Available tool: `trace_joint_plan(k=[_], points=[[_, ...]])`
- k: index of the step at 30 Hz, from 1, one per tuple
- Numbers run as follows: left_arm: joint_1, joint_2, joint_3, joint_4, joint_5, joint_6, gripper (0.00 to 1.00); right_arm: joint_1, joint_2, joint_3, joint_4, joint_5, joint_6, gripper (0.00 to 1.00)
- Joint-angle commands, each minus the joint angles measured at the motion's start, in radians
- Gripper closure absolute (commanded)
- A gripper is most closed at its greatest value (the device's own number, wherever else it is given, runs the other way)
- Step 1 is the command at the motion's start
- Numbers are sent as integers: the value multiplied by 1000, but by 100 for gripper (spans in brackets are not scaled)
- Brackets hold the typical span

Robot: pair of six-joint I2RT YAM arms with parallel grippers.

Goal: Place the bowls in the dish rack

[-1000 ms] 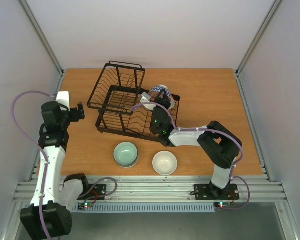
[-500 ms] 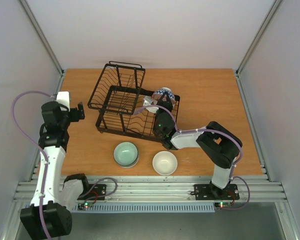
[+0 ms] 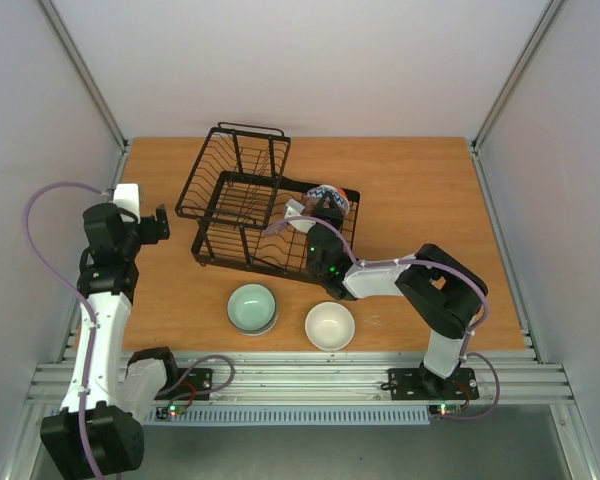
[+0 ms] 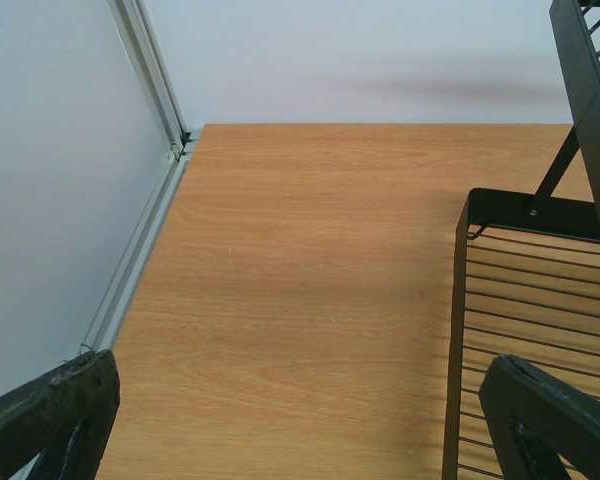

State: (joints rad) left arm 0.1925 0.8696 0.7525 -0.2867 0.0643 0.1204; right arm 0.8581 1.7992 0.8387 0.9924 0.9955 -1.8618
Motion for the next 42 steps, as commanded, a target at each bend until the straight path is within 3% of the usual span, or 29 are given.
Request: trace_joint_plan(k=[1, 23, 37, 42], points=[[7, -9, -13, 58, 12, -3, 1, -7, 11, 6, -7, -19, 73, 99], [7, 8, -17, 62, 15, 1, 1, -97, 118, 63, -106, -75, 198, 99], [7, 11, -21, 65, 20, 1, 1, -96, 261, 59, 321, -42, -71, 99], [7, 11, -21, 66, 20, 1, 1, -95, 268, 58, 333, -43, -79, 99]])
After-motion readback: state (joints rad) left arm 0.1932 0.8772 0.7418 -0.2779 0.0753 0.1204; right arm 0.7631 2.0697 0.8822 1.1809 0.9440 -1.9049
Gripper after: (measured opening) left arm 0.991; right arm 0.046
